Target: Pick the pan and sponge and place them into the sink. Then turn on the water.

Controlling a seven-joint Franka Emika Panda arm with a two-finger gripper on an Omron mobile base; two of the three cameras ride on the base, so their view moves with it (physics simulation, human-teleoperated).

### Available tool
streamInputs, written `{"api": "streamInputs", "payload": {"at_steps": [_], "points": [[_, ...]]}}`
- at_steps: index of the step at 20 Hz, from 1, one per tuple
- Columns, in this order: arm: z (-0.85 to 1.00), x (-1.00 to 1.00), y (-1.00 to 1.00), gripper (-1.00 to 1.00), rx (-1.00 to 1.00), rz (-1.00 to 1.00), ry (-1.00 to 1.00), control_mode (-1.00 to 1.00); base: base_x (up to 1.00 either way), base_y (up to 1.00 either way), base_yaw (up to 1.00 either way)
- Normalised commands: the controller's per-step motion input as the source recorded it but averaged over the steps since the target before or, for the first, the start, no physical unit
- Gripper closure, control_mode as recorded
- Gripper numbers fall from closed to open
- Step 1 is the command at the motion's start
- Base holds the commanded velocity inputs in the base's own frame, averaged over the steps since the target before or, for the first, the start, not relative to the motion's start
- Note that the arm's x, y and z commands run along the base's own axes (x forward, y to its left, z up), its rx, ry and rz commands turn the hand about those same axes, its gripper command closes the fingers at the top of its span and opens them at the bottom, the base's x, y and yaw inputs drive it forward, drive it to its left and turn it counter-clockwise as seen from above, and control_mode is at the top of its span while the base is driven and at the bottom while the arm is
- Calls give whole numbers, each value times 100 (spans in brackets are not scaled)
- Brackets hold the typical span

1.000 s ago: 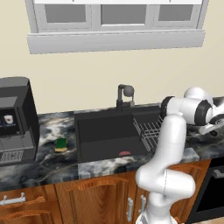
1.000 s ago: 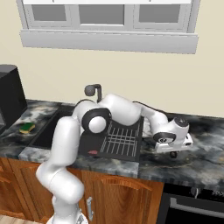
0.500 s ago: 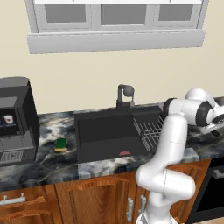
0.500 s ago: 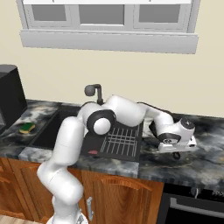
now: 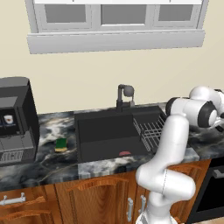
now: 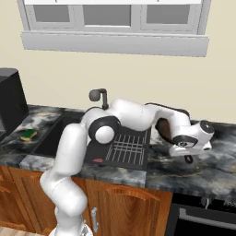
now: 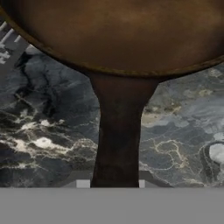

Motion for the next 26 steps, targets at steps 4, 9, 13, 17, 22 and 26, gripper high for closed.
{"api": "streamInputs", "payload": {"at_steps": [4, 9, 13, 17, 22, 26], "points": [[38, -21, 22, 100, -2, 10, -2, -100, 0, 0, 0], [26, -21, 36, 100, -7, 8, -4, -100, 0, 0, 0], [4, -30, 42, 100, -12, 1, -8, -100, 0, 0, 0], [-2, -44, 37, 100, -5, 0, -10, -100, 0, 0, 0], [-2, -34, 47, 100, -8, 0, -4, -100, 0, 0, 0], [27, -8, 29, 100, -11, 1, 10, -100, 0, 0, 0]]}}
